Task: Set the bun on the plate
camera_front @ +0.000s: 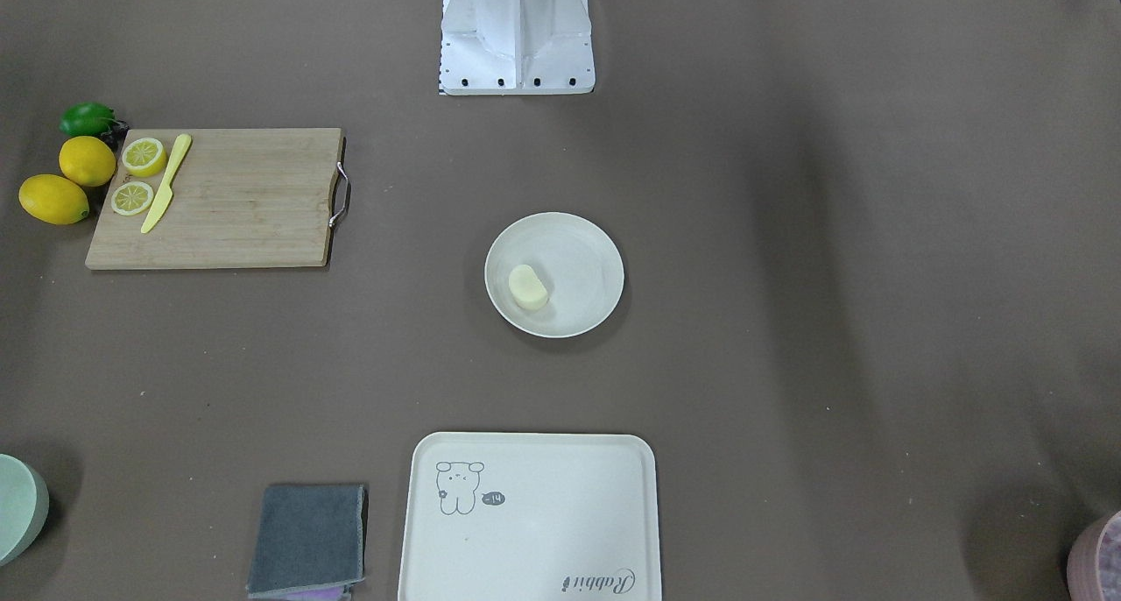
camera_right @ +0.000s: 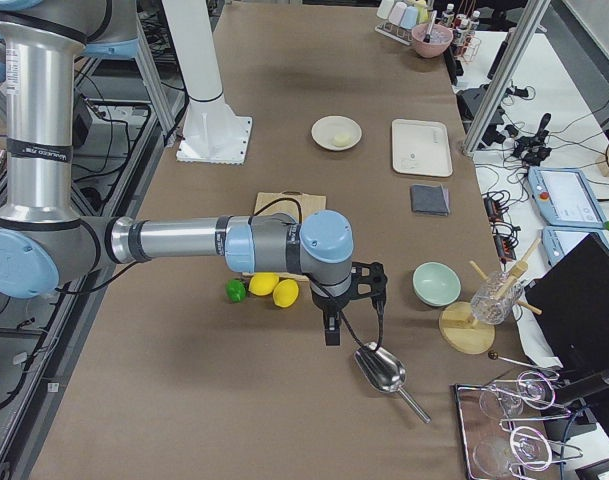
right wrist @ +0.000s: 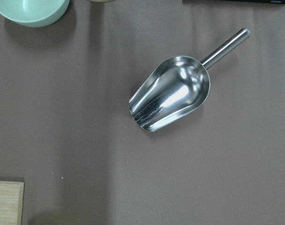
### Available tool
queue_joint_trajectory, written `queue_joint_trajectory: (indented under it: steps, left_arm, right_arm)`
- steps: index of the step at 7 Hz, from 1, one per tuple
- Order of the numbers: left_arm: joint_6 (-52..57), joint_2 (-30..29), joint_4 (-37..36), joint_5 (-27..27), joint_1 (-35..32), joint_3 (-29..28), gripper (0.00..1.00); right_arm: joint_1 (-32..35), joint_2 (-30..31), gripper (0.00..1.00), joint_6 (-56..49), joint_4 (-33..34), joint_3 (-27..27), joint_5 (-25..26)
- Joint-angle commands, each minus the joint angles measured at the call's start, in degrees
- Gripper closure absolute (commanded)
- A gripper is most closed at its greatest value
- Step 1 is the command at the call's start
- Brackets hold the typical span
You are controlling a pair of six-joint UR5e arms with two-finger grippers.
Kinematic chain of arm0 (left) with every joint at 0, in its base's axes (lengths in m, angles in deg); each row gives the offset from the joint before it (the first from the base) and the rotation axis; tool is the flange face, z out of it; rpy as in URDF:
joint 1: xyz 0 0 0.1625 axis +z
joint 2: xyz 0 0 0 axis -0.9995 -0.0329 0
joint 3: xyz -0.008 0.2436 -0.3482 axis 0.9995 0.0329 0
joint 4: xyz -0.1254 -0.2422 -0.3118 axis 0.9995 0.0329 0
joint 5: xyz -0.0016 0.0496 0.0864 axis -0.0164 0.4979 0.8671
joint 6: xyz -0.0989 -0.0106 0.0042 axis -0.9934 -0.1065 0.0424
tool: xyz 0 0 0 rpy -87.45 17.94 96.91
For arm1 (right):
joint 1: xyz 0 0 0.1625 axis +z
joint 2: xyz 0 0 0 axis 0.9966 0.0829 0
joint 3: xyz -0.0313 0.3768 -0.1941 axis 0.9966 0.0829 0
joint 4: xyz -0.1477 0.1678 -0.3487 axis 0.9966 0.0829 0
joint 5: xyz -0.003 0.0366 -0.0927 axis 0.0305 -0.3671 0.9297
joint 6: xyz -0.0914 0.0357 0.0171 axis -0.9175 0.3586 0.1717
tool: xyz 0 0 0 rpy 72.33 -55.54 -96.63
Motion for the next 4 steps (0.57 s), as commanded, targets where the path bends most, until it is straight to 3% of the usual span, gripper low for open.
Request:
queue_joint_trajectory:
  steps: [1, 4]
  left_arm:
    - [0.0, 0.1, 0.0, 0.0, 0.08, 0.03, 0.02]
    - [0.09, 0.18, 0.0, 0.0, 0.25, -0.06, 0.02]
  right_arm:
    - [-0.16, 0.01, 0.0, -0.03, 0.0, 0.04, -0.1]
    - [-0.42, -0.08, 0.0, -0.03, 0.0, 0.04, -0.1]
